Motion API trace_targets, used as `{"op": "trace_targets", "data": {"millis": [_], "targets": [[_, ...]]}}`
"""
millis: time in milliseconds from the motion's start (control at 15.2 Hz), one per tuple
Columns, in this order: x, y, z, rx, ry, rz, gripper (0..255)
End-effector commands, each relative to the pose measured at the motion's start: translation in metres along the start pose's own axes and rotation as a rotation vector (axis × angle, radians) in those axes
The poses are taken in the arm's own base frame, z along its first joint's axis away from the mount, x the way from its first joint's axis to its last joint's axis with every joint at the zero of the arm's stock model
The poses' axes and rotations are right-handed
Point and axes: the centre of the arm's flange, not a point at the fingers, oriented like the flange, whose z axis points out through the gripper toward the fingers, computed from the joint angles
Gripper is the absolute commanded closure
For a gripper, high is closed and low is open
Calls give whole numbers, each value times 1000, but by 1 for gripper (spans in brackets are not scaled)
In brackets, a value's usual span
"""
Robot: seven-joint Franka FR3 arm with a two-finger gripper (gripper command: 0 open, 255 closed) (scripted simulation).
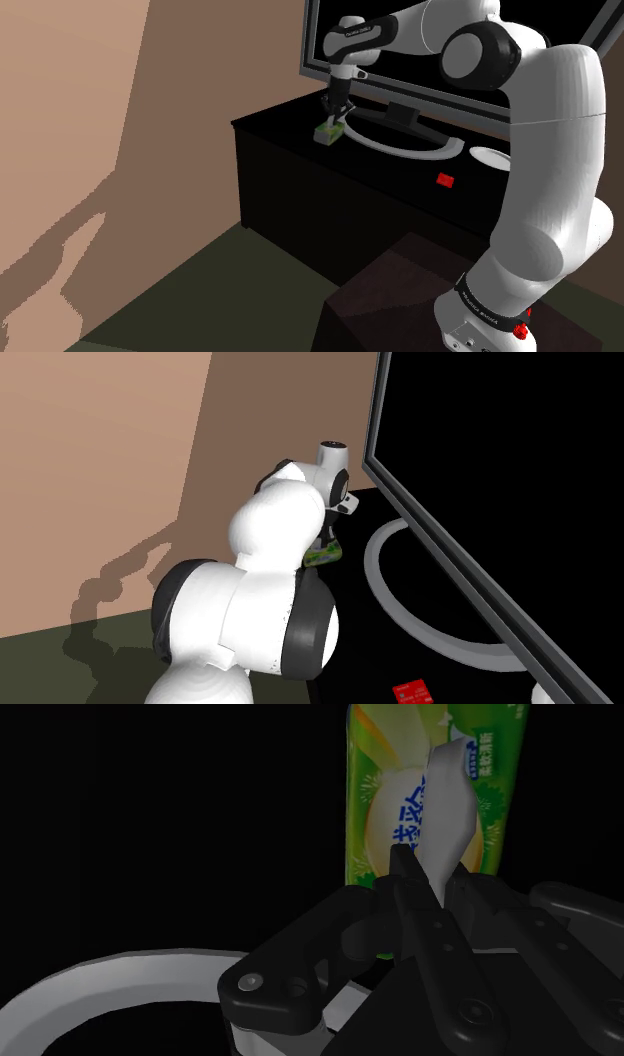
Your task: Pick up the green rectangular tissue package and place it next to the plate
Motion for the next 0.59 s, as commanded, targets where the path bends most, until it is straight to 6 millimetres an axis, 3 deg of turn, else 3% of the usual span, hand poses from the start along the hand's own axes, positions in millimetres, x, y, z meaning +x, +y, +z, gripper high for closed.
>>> {"op": "trace_targets", "data": {"millis": [0,528], "targets": [[-1,1,-12,0,0,0,255],[-4,1,-54,0,0,0,255]]}}
